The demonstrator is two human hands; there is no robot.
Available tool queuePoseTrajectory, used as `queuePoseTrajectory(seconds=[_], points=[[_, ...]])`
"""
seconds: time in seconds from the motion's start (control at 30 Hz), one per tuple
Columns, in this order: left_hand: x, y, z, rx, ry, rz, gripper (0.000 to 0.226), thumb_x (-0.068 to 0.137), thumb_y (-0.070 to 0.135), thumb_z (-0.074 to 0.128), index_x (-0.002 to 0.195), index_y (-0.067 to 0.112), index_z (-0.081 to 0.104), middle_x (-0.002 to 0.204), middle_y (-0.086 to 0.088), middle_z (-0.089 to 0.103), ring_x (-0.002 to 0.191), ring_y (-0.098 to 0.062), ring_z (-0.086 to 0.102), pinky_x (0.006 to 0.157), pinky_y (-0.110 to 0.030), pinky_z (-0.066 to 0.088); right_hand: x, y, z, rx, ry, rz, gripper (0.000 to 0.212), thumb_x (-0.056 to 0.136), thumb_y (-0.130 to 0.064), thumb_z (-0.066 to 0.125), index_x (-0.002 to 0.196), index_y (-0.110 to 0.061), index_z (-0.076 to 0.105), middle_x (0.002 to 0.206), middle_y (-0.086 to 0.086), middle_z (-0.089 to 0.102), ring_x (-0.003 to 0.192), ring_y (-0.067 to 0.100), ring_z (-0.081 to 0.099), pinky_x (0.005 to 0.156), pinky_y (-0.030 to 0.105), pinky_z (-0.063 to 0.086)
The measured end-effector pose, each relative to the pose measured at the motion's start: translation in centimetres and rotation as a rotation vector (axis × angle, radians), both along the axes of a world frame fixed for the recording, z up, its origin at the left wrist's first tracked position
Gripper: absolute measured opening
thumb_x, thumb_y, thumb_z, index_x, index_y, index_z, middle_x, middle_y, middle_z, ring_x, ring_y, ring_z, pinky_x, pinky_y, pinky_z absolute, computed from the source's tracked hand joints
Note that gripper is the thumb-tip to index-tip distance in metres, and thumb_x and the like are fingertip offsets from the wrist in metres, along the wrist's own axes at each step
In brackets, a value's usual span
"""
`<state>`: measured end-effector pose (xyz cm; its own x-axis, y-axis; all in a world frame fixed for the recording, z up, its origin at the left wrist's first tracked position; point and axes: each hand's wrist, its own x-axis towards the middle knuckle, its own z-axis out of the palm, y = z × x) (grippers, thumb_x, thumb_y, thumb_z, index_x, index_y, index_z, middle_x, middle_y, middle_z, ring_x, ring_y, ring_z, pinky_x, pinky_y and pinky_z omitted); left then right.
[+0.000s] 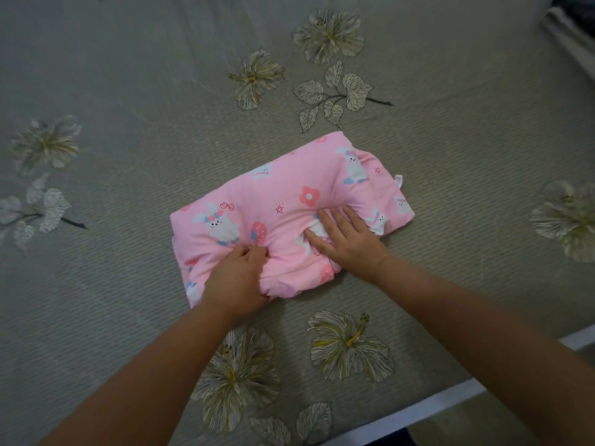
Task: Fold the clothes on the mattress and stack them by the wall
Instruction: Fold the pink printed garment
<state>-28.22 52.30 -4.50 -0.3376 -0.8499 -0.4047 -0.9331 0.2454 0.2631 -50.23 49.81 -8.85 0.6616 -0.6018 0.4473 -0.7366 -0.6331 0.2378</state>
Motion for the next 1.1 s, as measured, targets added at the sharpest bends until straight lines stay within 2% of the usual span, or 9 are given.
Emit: queuePoseTrajectory(seconds=[0.13,0.2,0.27,0.37,0.47,0.67,0.8,1.0,1.1], points=[[0.0,0.1,-0.2,-0.002,-0.032,0.01,0.075,0.071,0.041,0.068,0.133,0.009,0.039,0.133,-0.013,0.046,0.118,-0.026,0.047,0.095,-0.03,0.039,0.6,-1.3,0.6,-0.008,-0.045,0.007,0.006,0.087,-0.013,0.053,0.087,-0.016,0.058,0.062,0.004,0.068,0.05,0.018,0.062,0.05,0.022,0.05],[0.1,0.5,-0.4,-0.043,-0.072,0.011,0.082,0.074,0.04,0.068,0.138,0.003,0.033,0.143,-0.018,0.036,0.131,-0.029,0.036,0.108,-0.032,0.027,1.4,-2.5,2.3,0.098,0.053,-0.035,0.015,0.058,-0.024,0.079,0.063,-0.019,0.066,0.047,-0.004,0.056,0.038,0.013,0.052,0.041,0.015,0.039],[0.0,1.4,0.2,-0.101,-0.09,0.063,0.085,0.073,0.038,0.071,0.136,-0.007,0.033,0.142,-0.027,0.032,0.133,-0.04,0.032,0.112,-0.042,0.02,2.0,-3.1,4.3,0.184,0.105,-0.073,0.026,0.039,-0.028,0.085,0.053,-0.018,0.066,0.041,-0.006,0.051,0.035,0.011,0.05,0.038,0.013,0.035],[-1.0,2.8,1.5,-0.284,-0.065,0.069,0.077,0.074,0.057,0.045,0.121,-0.005,0.045,0.117,-0.037,0.054,0.106,-0.055,0.052,0.093,-0.059,0.037,1.3,-2.2,6.4,0.193,0.068,-0.092,0.026,0.033,-0.019,0.08,0.054,-0.017,0.066,0.041,-0.003,0.052,0.035,0.013,0.05,0.037,0.015,0.035],[-3.1,3.3,2.4,-0.331,-0.113,-0.046,0.061,0.07,0.043,0.041,0.118,0.006,0.04,0.113,-0.033,0.058,0.101,-0.054,0.055,0.077,-0.069,0.038,-1.0,0.0,8.0,0.283,-0.006,-0.096,0.023,0.034,-0.01,0.065,0.056,-0.012,0.065,0.043,0.0,0.052,0.034,0.016,0.05,0.035,0.015,0.033],[-7.0,2.2,1.9,-0.48,0.148,-0.259,0.05,0.061,0.018,0.05,0.11,0.008,0.043,0.093,-0.023,0.069,0.079,-0.037,0.069,0.066,-0.049,0.054,-6.1,4.4,9.5,0.539,-0.036,-0.282,0.051,0.014,-0.01,0.083,0.062,-0.007,0.065,0.044,0.005,0.053,0.033,0.021,0.05,0.034,0.012,0.032],[-9.2,-0.6,3.0,-0.546,0.353,-0.36,0.039,0.065,0.012,0.037,0.1,0.003,0.05,0.074,-0.018,0.07,0.059,-0.027,0.068,0.049,-0.027,0.053,-8.6,5.1,11.0,0.557,-0.105,-0.436,0.048,0.022,-0.007,0.084,0.066,-0.002,0.066,0.047,0.009,0.055,0.035,0.024,0.052,0.033,0.017,0.034],[-14.4,-4.5,9.0,-0.646,0.353,-0.543,0.036,0.068,0.011,0.041,0.079,-0.005,0.071,0.072,-0.019,0.071,0.06,-0.029,0.069,0.044,-0.035,0.054,-12.8,5.6,15.9,0.535,-0.185,-0.603,0.045,0.033,-0.012,0.086,0.071,0.0,0.067,0.052,0.012,0.058,0.04,0.026,0.056,0.036,0.019,0.04],[-18.6,-6.6,13.0,-0.69,0.369,-0.624,0.023,0.068,0.006,0.055,0.08,-0.006,0.071,0.075,-0.022,0.071,0.064,-0.034,0.069,0.046,-0.042,0.054,-16.2,5.4,20.0,0.394,-0.215,-0.657,0.026,0.062,-0.027,0.06,0.071,-0.003,0.068,0.051,0.01,0.058,0.04,0.024,0.056,0.038,0.015,0.037]])
